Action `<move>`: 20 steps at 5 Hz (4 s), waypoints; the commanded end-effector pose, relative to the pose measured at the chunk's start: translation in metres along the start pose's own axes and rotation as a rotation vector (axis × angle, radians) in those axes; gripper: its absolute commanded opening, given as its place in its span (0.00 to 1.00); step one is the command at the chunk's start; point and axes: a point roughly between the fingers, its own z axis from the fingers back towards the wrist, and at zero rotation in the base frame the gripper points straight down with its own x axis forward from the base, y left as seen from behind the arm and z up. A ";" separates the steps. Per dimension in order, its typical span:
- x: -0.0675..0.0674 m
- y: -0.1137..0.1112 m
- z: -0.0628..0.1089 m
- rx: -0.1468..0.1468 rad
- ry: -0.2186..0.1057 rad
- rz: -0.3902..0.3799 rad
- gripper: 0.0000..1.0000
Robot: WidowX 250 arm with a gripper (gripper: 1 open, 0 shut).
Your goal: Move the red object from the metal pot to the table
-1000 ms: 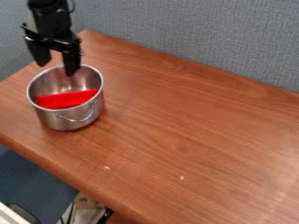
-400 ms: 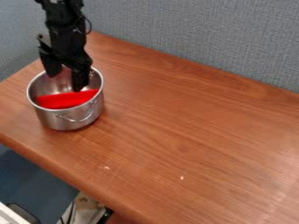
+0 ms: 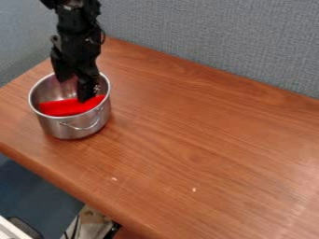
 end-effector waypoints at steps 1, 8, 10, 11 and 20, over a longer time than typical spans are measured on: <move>0.013 0.013 0.005 0.022 -0.023 -0.046 1.00; -0.006 0.014 -0.024 -0.062 0.138 -0.071 0.00; -0.012 0.023 -0.013 -0.034 0.161 -0.224 0.00; -0.009 0.029 -0.008 -0.075 0.165 -0.271 0.00; 0.021 0.004 -0.033 -0.229 0.164 0.090 0.00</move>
